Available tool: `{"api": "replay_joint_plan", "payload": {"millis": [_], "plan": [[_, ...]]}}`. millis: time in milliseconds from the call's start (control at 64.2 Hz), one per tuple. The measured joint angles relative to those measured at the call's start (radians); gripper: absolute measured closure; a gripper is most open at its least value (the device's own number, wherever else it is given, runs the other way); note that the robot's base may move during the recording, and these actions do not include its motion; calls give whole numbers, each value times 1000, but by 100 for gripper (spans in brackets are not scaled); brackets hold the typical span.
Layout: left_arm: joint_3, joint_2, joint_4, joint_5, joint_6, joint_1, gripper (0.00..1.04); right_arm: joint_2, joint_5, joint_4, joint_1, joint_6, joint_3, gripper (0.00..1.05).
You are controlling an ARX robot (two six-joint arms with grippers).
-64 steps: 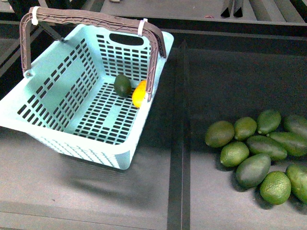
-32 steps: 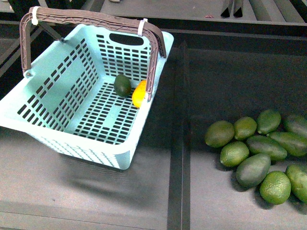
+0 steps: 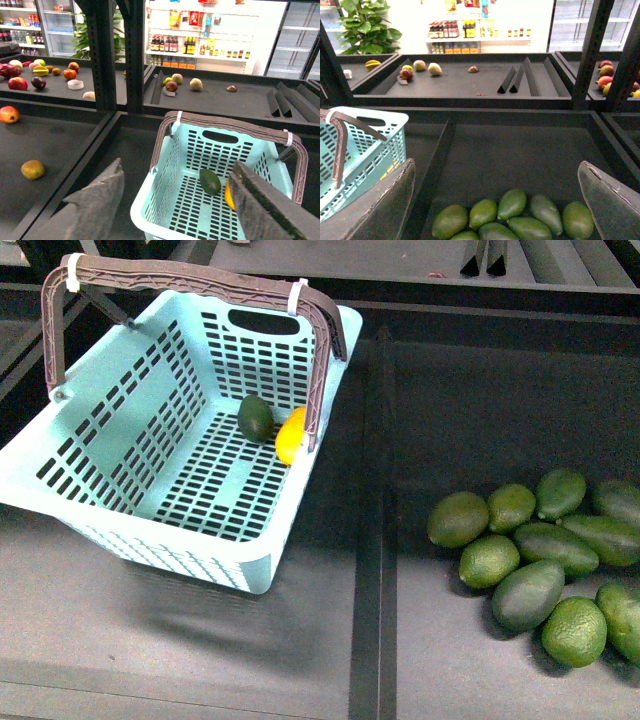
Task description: Pick mango and avocado into basket
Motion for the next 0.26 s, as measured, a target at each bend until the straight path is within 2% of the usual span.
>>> {"api": "replay_joint_plan", "payload": {"millis": [78, 265], "plan": [[0, 0, 0, 0, 0, 0, 7, 0, 0, 0, 0, 0, 0, 9], [0, 0, 0, 0, 2, 0, 8, 0, 0, 0, 0, 0, 0, 9]]}}
